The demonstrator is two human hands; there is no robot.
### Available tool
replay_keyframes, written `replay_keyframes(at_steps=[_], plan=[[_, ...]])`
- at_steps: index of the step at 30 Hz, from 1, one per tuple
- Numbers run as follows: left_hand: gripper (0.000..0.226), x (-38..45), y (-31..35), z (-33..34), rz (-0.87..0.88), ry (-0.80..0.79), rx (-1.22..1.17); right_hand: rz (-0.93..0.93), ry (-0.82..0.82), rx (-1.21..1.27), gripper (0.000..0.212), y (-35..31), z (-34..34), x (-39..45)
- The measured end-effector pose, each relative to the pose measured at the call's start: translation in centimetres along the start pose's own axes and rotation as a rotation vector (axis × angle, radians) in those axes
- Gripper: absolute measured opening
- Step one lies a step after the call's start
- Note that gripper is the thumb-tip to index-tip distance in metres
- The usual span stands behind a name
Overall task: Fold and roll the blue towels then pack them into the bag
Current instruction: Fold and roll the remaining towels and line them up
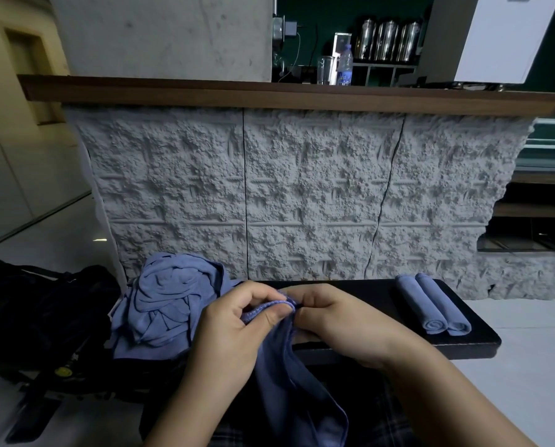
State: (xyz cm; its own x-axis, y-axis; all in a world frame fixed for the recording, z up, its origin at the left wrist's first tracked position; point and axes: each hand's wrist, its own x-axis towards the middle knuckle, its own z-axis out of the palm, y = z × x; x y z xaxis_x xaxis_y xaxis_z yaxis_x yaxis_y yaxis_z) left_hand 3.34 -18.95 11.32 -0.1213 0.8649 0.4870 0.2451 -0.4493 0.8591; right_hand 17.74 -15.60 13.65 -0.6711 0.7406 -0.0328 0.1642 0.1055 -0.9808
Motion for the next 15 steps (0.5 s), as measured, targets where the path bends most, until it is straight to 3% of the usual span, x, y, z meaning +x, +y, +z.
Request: replay_keyframes(at_steps=[5, 10, 15], plan=[[0.016, 0.1, -0.4, 0.3, -0.005, 0.020, -0.012, 0.006, -0.005, -0.028, 0.043, -0.1, 0.0, 0.0], [0.023, 0.2, -0.4, 0.9, -0.035, 0.085, 0.010, -0.021, -0.024, -0.054, 0.046, -0.4, -0.5, 0.0], [0.016, 2.3, 1.5, 0.7, 0.013, 0.131, 0.047, -0.136, -0.017, 0.018, 0.030, -2.5, -1.2, 0.0]])
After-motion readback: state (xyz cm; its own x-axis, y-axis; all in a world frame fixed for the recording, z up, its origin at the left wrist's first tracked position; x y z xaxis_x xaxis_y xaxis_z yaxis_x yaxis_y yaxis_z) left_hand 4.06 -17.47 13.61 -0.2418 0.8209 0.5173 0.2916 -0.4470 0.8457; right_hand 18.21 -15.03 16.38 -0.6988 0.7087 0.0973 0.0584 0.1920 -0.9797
